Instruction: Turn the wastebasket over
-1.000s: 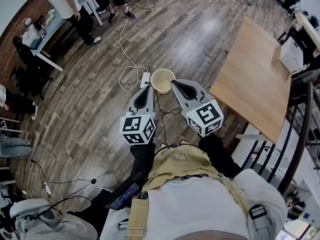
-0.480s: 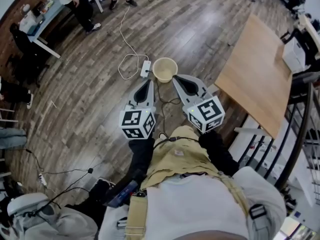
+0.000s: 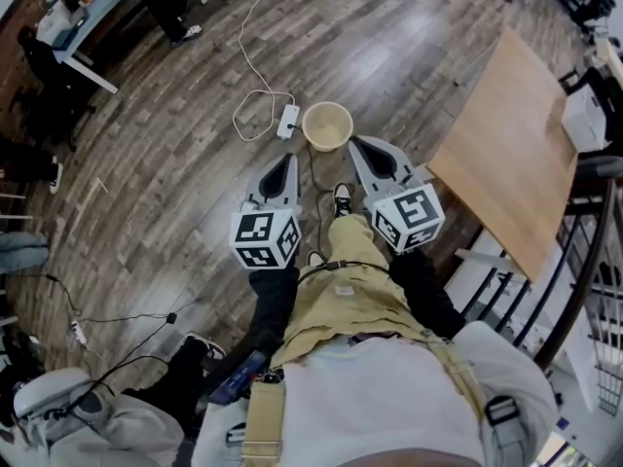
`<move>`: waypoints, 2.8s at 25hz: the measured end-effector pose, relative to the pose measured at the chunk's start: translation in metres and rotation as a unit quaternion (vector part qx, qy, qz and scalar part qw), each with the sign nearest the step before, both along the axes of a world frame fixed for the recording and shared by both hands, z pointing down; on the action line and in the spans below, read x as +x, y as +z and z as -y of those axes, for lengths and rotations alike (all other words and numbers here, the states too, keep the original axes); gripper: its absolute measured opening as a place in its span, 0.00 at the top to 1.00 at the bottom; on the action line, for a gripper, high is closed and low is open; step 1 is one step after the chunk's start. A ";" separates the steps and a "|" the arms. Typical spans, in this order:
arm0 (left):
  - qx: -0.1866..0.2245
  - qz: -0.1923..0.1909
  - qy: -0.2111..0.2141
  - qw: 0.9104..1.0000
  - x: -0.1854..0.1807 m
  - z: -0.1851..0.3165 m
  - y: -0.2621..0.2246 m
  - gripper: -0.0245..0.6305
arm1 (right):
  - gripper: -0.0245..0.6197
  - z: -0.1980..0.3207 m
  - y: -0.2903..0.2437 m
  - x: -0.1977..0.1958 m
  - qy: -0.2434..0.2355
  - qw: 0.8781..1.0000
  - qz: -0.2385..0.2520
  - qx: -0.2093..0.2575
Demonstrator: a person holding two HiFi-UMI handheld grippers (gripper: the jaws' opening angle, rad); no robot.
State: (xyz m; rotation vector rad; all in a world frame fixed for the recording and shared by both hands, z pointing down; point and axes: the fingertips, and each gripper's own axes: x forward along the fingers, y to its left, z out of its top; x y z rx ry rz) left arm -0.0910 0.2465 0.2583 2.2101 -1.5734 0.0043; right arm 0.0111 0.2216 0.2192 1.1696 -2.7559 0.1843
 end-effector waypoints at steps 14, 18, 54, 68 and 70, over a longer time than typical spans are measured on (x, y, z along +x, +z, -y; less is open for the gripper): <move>-0.047 0.042 -0.031 0.998 0.010 0.210 0.022 0.96 | 0.93 0.221 0.039 -0.003 -0.069 0.995 0.045 -0.063; -0.059 0.048 -0.023 0.997 0.026 0.258 0.029 0.96 | 0.93 0.276 0.052 0.015 -0.072 0.993 0.043 -0.081; -0.381 0.067 0.138 0.912 0.004 0.247 0.587 0.96 | 0.93 0.259 0.661 0.002 -0.141 0.900 -0.179 -0.372; -0.446 0.063 0.155 0.880 0.021 0.254 0.722 0.96 | 0.80 0.258 0.821 -0.001 -0.171 0.842 -0.279 -0.428; -0.453 0.061 0.155 0.876 0.024 0.258 0.739 0.96 | 0.78 0.251 0.842 -0.002 -0.191 0.830 -0.294 -0.435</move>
